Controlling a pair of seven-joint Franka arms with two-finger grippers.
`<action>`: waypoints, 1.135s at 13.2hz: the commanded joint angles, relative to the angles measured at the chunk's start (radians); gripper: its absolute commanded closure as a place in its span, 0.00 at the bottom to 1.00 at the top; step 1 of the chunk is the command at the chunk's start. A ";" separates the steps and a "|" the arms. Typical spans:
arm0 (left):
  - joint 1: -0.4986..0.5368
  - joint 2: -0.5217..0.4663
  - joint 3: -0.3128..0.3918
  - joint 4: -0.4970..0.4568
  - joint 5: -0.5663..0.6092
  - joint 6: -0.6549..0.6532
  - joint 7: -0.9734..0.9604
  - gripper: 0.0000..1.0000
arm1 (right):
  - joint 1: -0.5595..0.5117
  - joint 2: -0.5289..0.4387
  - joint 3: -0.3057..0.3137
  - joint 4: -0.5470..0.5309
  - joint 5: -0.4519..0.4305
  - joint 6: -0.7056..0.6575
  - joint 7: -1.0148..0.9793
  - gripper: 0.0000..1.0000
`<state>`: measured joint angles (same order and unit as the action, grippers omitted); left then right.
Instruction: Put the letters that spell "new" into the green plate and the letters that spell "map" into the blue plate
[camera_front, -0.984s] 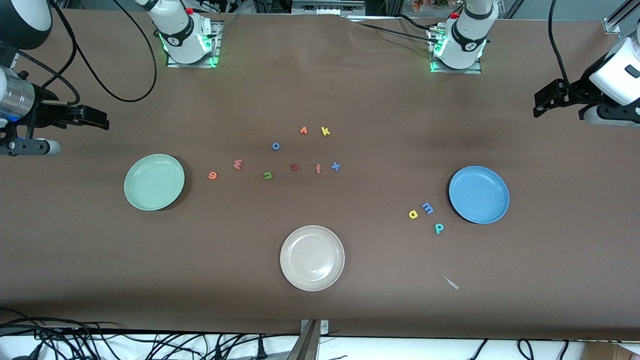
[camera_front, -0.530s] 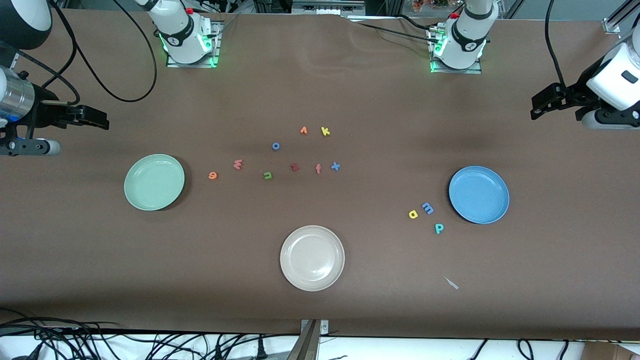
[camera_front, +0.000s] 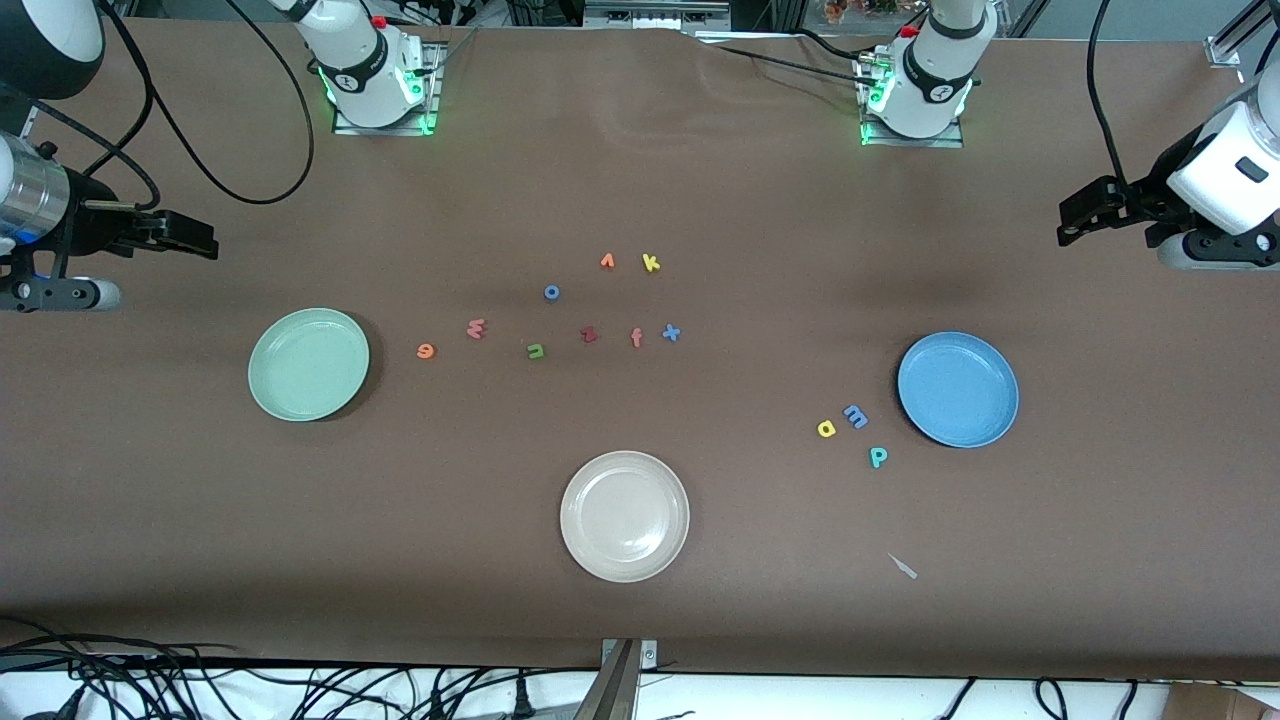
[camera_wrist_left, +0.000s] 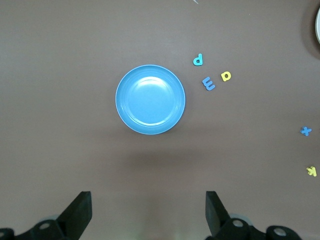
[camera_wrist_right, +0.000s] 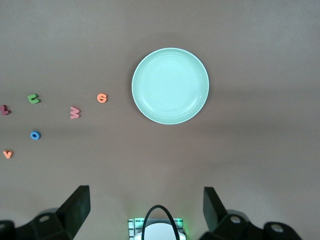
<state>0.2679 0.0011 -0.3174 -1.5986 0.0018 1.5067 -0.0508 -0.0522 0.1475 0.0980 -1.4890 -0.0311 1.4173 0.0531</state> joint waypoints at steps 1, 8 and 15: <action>-0.025 0.011 0.007 0.029 0.030 0.003 -0.009 0.00 | 0.002 0.004 -0.004 0.015 0.017 -0.012 -0.003 0.00; -0.320 0.010 0.268 -0.009 0.101 0.009 -0.014 0.00 | 0.003 0.020 -0.004 0.015 0.019 -0.014 -0.006 0.00; -0.331 0.036 0.255 -0.265 0.080 0.419 -0.007 0.00 | 0.012 0.020 0.003 -0.022 0.071 0.012 0.025 0.00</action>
<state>-0.0483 0.0319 -0.0614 -1.7814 0.0671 1.8164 -0.0582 -0.0467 0.1716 0.0991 -1.4940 0.0153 1.4178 0.0580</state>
